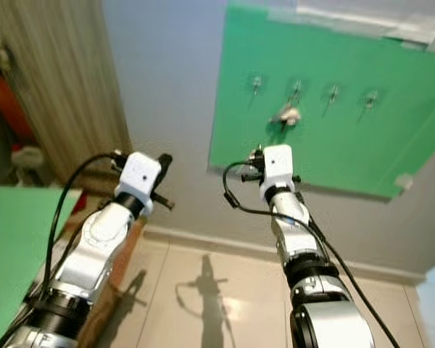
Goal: Hang keys on a hook
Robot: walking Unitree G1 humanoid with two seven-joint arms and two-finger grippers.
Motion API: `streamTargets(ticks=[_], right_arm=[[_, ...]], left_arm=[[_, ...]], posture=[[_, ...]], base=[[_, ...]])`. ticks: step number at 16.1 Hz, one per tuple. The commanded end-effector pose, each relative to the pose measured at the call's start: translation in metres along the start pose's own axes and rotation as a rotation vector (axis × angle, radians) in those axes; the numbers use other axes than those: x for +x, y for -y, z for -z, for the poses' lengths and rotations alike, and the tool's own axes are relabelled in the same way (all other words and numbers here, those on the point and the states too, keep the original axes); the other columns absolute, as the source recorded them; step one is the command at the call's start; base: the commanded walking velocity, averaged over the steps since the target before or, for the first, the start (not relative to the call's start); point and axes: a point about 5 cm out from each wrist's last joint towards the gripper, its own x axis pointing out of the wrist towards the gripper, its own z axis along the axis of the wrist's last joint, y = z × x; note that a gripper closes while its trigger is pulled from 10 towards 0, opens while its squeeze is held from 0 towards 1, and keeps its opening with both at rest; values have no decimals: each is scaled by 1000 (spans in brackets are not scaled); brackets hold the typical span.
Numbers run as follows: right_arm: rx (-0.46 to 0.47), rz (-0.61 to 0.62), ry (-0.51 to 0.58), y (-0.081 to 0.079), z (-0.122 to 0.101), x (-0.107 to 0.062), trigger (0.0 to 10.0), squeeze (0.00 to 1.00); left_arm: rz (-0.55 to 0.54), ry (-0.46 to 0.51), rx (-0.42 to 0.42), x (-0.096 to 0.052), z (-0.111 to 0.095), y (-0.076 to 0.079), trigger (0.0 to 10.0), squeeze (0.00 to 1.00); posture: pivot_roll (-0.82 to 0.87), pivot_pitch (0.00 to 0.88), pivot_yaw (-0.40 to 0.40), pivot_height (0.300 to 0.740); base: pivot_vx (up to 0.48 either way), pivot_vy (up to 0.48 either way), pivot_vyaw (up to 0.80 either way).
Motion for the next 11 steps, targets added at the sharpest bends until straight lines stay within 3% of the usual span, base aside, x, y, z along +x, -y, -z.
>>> streamTargets(ticks=[1, 10, 11], right_arm=[[-17, 7, 13, 3, -5, 2, 10000, 0], [-59, -60, 34, -5, -11, 5, 10000, 0], [-63, -64, 38, -6, -12, 5, 10000, 0]], left_arm=[[21, 17, 5, 4, -5, 4, 10000, 0], [21, 25, -15, 5, -6, 3, 10000, 0], [21, 25, -15, 5, -6, 3, 10000, 0]], posture=[[63, 0, -32, 740], [61, 0, -28, 740], [61, 0, -28, 740]], base=[[465, 0, 0], [452, 0, 0], [0, 0, 0]])
